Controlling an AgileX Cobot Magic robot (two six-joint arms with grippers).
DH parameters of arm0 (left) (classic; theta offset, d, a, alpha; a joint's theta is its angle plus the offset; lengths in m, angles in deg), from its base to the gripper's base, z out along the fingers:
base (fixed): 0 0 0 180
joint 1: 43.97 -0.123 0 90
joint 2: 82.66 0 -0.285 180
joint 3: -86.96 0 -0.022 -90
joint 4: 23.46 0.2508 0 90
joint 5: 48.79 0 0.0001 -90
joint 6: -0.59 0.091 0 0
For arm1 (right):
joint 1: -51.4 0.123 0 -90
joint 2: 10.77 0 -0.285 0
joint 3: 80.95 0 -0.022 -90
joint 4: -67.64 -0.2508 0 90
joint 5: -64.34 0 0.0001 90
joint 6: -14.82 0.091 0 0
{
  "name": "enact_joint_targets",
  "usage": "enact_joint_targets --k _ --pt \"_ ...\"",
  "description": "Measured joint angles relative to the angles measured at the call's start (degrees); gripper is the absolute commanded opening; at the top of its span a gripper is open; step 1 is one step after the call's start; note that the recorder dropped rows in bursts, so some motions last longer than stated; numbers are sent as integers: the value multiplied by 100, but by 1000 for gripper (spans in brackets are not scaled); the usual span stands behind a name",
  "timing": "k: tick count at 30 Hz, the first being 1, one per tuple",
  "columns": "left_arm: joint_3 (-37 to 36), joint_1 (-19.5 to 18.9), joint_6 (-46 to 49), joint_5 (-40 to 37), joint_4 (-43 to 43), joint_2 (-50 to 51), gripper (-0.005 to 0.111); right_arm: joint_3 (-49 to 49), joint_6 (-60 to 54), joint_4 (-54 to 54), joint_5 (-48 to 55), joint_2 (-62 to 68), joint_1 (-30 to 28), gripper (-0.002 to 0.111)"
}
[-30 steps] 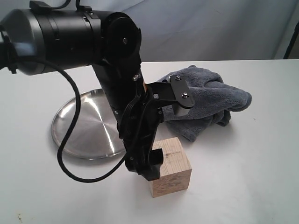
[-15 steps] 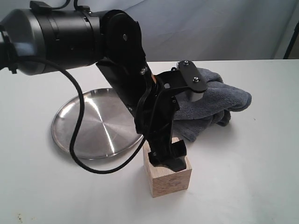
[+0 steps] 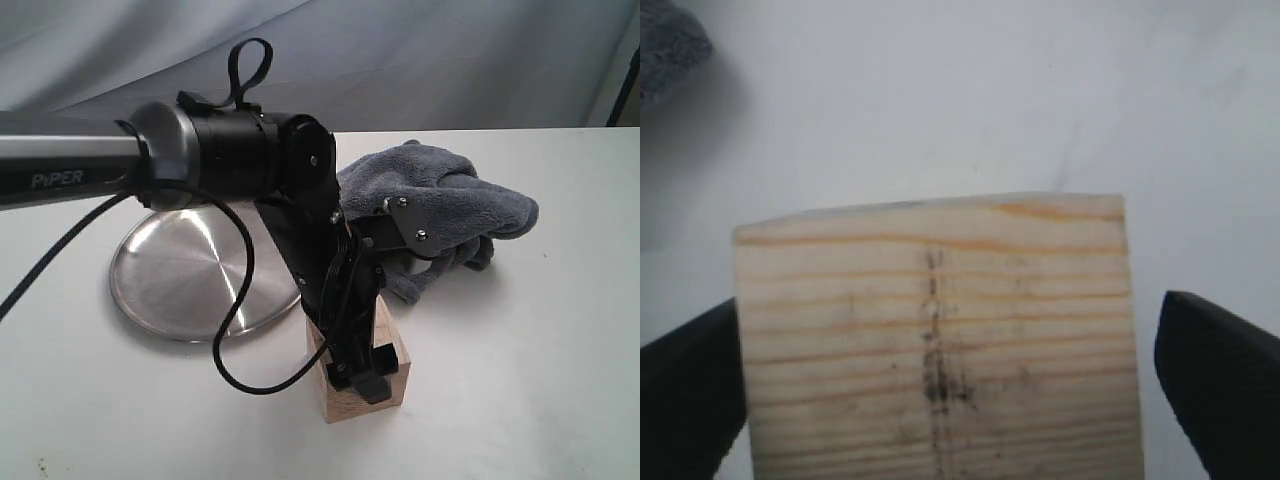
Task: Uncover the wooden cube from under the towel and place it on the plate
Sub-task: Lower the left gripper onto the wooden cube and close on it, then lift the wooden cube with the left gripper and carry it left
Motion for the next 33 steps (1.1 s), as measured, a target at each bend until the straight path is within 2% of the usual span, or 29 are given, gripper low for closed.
enact_joint_targets --k 11,13,15,16,19,20,21,29,33 --pt "-12 0 13 175 0 211 104 0 0 0 0 0 0 0" --pt "-12 0 13 175 0 211 100 0 0 0 0 0 0 0" --pt "-12 0 13 175 28 211 86 0 0 0 0 0 0 0" --pt "-12 0 13 175 91 211 74 0 0 0 0 0 0 0" --pt "-12 0 8 88 263 211 25 0 0 0 0 0 0 0" --pt "-12 0 8 65 305 211 5 0 0 0 0 0 0 0" --pt "-12 0 8 35 317 211 1 0 0 0 0 0 0 0" --pt "-12 0 44 -539 450 114 0 0 0 0 0 0 0 0" --pt "-48 0 44 -443 475 -515 0 0 0 0 0 0 0 0"
